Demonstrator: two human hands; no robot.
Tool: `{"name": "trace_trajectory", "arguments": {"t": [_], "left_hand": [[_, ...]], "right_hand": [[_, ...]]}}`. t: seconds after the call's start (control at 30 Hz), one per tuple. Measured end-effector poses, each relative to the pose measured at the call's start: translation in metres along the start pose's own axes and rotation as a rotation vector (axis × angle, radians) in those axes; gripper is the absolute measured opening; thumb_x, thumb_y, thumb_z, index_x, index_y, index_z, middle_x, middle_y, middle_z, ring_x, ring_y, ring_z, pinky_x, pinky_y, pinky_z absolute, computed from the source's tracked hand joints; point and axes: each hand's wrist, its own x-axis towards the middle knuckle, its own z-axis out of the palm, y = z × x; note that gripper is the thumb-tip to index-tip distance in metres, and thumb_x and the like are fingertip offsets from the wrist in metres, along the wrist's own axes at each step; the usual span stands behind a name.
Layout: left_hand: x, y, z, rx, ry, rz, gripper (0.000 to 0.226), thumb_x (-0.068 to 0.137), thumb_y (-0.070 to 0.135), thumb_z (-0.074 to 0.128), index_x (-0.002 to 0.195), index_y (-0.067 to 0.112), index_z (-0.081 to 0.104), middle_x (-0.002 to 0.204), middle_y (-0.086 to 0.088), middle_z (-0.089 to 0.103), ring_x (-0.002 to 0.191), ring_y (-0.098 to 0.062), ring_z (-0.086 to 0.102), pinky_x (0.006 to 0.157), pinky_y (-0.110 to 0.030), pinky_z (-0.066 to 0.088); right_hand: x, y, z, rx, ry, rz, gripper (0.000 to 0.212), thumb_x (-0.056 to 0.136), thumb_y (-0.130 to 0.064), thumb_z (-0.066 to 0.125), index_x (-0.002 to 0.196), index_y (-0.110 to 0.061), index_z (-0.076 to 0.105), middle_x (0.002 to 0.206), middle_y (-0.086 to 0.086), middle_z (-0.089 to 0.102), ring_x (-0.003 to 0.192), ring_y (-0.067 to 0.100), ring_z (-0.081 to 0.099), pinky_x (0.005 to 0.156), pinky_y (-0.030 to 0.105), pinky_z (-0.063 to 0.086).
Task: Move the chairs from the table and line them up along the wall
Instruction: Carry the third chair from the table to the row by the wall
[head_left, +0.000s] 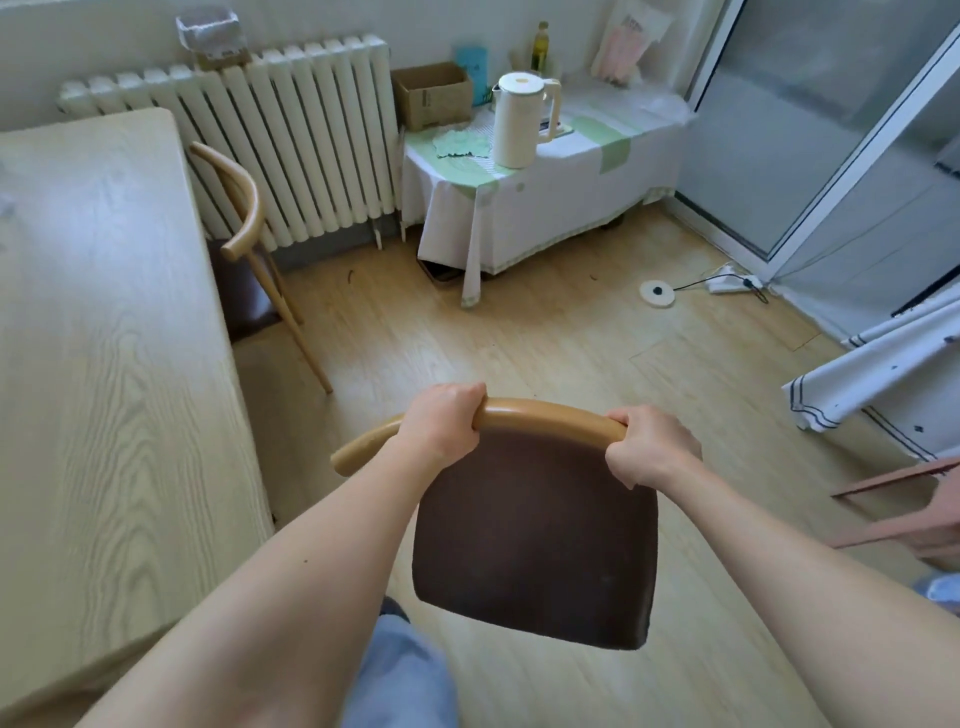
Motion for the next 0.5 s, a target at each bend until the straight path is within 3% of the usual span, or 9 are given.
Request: {"name": "trace_trajectory", "arguments": {"t": [0.27, 0.5], "left_hand": [[-0.113, 0.049, 0.026, -0.002, 0.008, -0.159, 0.023, 0.073, 0.008, 0.058, 0.094, 0.018, 0.057, 0.081, 0.000, 0.059, 0.068, -0.018, 0.047, 0.057, -0.026, 0.032], [-0.193, 0.050, 0.042, -0.019, -0.033, -0.274, 0.022, 0.069, 0.013, 0.060, 0.090, 0.020, 0.057, 0.085, -0.002, 0.063, 0.071, -0.021, 0.050, 0.060, -0.029, 0.036]], "right_hand": [[-0.066, 0.050, 0.028, -0.063, -0.031, -0.175, 0.050, 0.055, -0.007, 0.054, 0.094, -0.037, 0.063, 0.069, -0.007, 0.059, 0.063, 0.011, 0.052, 0.052, 0.021, 0.032], [-0.115, 0.053, 0.062, -0.114, -0.106, -0.250, 0.052, 0.048, -0.004, 0.056, 0.087, -0.038, 0.064, 0.070, -0.006, 0.063, 0.067, 0.015, 0.057, 0.054, 0.022, 0.039]]}}
